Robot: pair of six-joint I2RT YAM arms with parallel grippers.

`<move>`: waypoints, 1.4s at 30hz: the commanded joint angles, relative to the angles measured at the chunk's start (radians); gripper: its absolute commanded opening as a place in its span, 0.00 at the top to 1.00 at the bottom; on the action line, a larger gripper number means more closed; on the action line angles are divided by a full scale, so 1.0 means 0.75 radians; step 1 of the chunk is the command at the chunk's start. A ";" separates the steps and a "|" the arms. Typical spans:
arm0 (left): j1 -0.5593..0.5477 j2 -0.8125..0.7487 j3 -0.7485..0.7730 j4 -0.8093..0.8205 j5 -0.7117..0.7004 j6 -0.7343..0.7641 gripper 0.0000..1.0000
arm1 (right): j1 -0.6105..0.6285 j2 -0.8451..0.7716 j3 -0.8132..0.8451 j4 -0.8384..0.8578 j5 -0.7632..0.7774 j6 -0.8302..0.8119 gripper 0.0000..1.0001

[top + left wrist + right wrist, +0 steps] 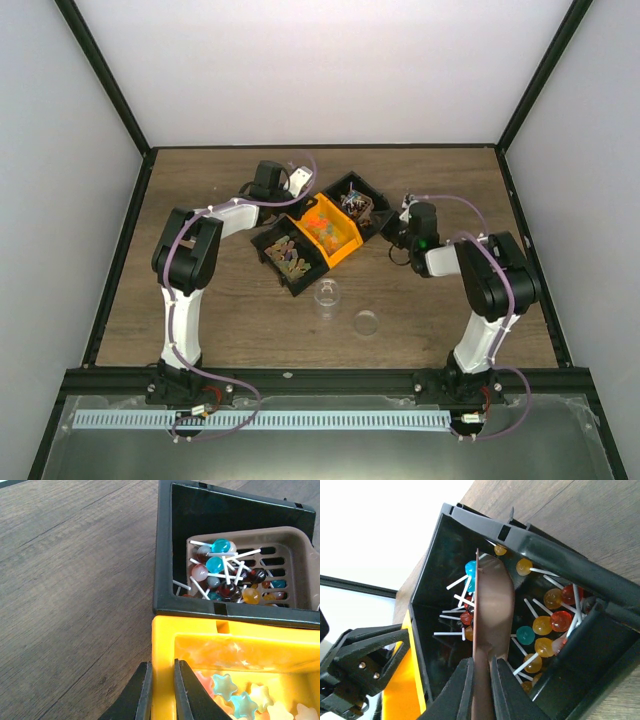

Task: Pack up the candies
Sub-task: Scoop the fake candies from the storage box.

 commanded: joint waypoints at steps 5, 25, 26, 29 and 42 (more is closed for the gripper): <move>-0.023 0.050 -0.030 -0.023 -0.109 -0.063 0.96 | -0.011 -0.050 -0.097 0.136 -0.416 0.140 0.99; -0.022 0.069 -0.022 -0.036 -0.101 -0.062 0.96 | -0.070 -0.108 -0.136 0.233 -0.472 0.216 0.99; -0.023 0.070 -0.021 -0.034 -0.101 -0.062 0.96 | -0.070 -0.111 -0.132 0.219 -0.469 0.209 0.99; -0.023 0.069 -0.021 -0.035 -0.101 -0.062 0.96 | -0.077 -0.124 -0.133 0.199 -0.461 0.202 0.99; -0.023 0.075 -0.019 -0.037 -0.093 -0.067 0.96 | -0.165 -0.154 -0.212 0.217 -0.481 0.216 0.99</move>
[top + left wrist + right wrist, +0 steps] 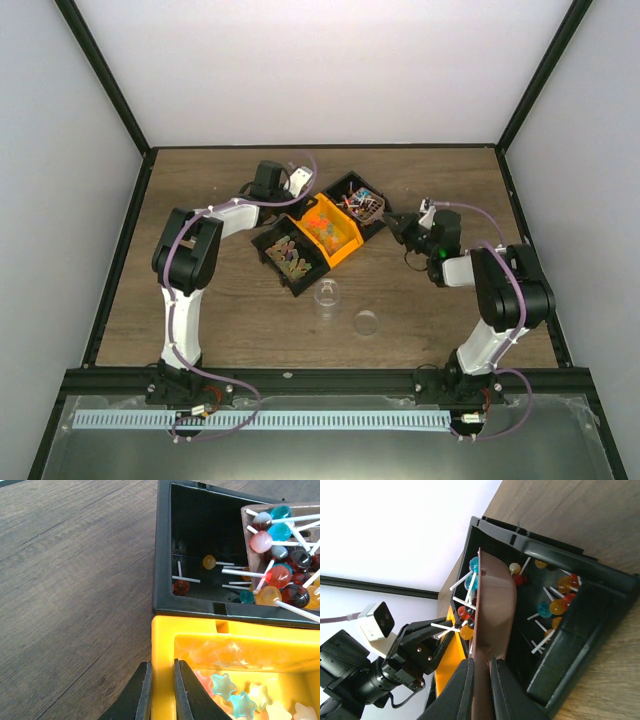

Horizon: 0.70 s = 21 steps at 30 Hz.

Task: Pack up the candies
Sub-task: Scoop the fake candies from the storage box.

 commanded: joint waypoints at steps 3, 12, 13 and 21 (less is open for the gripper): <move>-0.022 0.077 -0.017 -0.039 -0.089 -0.058 0.96 | -0.019 -0.022 -0.043 0.027 -0.231 0.034 0.99; -0.022 0.087 -0.011 -0.040 -0.089 -0.057 0.96 | -0.059 -0.055 -0.051 0.032 -0.247 0.065 0.99; -0.022 0.089 -0.009 -0.042 -0.088 -0.058 0.96 | -0.064 -0.060 -0.054 0.026 -0.247 0.057 0.99; -0.021 0.106 0.007 -0.048 -0.077 -0.062 0.96 | -0.110 -0.039 -0.098 0.148 -0.311 0.146 0.99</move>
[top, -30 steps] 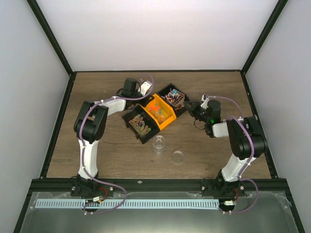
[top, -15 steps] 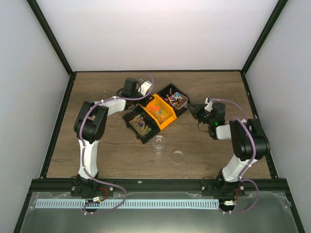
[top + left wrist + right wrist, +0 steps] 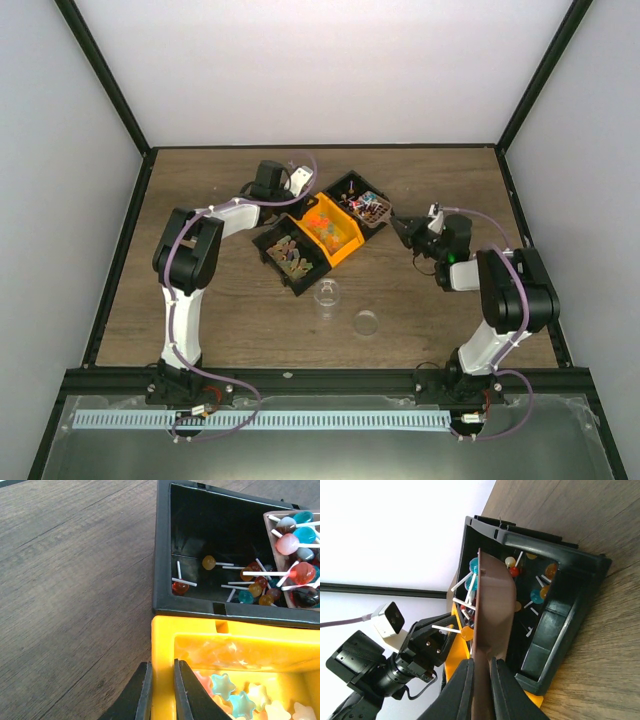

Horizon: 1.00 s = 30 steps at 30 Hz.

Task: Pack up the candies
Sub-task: Scoop the fake candies from the storage box.

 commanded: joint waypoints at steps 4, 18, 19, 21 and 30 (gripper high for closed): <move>-0.019 0.098 -0.003 -0.059 -0.080 -0.043 0.96 | -0.019 0.010 -0.066 0.275 -0.238 0.167 0.99; -0.019 0.088 -0.006 -0.071 -0.093 -0.032 0.96 | -0.045 0.106 -0.030 0.372 -0.266 0.222 0.99; -0.019 0.091 -0.007 -0.071 -0.093 -0.031 0.96 | -0.047 0.110 -0.039 0.404 -0.276 0.237 0.99; -0.019 0.094 -0.005 -0.067 -0.094 -0.031 0.96 | -0.047 0.105 -0.056 0.446 -0.293 0.251 0.99; -0.019 0.107 -0.001 -0.073 -0.105 -0.026 0.96 | -0.083 0.002 -0.134 0.468 -0.389 0.229 0.99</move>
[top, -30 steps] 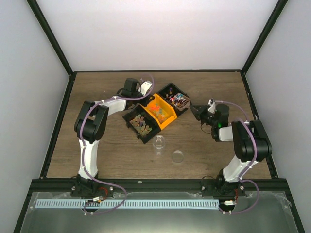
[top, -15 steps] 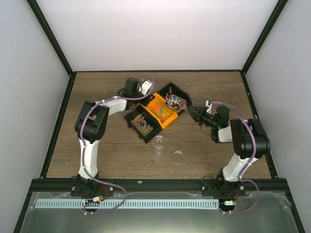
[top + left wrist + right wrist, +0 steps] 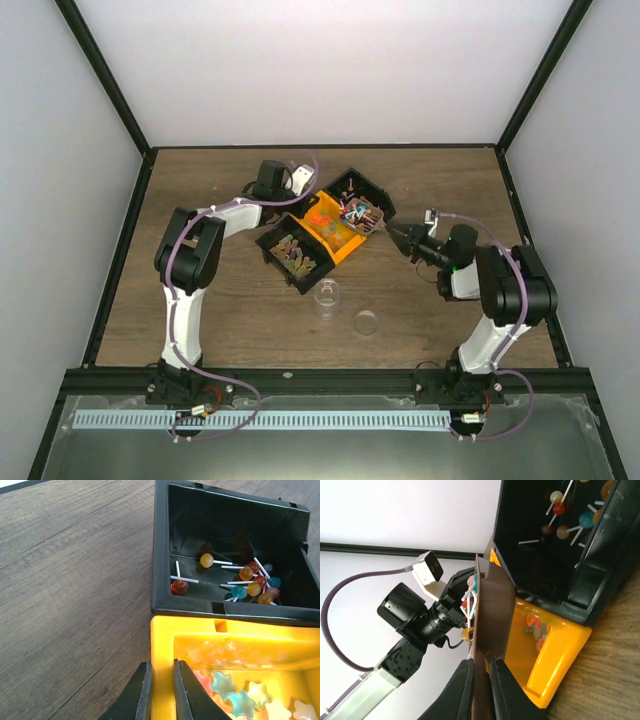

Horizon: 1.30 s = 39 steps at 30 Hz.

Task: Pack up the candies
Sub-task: Scoop the fake candies from the storage box.

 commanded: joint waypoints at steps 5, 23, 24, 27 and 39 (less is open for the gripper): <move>-0.009 0.094 -0.016 -0.087 -0.065 -0.003 0.96 | -0.039 -0.223 -0.045 -0.086 -0.156 -0.105 0.99; -0.009 0.085 -0.050 -0.069 -0.069 -0.008 0.96 | -0.119 -0.159 0.020 -0.077 -0.250 -0.095 0.98; -0.009 0.086 -0.048 -0.064 -0.070 -0.012 0.96 | -0.110 -0.165 0.031 -0.129 -0.235 -0.121 0.98; -0.008 0.105 -0.021 -0.065 -0.055 -0.027 0.96 | -0.070 -0.143 0.080 -0.133 -0.235 -0.113 0.98; -0.009 -0.007 -0.079 -0.034 -0.090 -0.020 0.56 | -0.165 -0.235 0.019 -0.196 -0.275 -0.136 0.99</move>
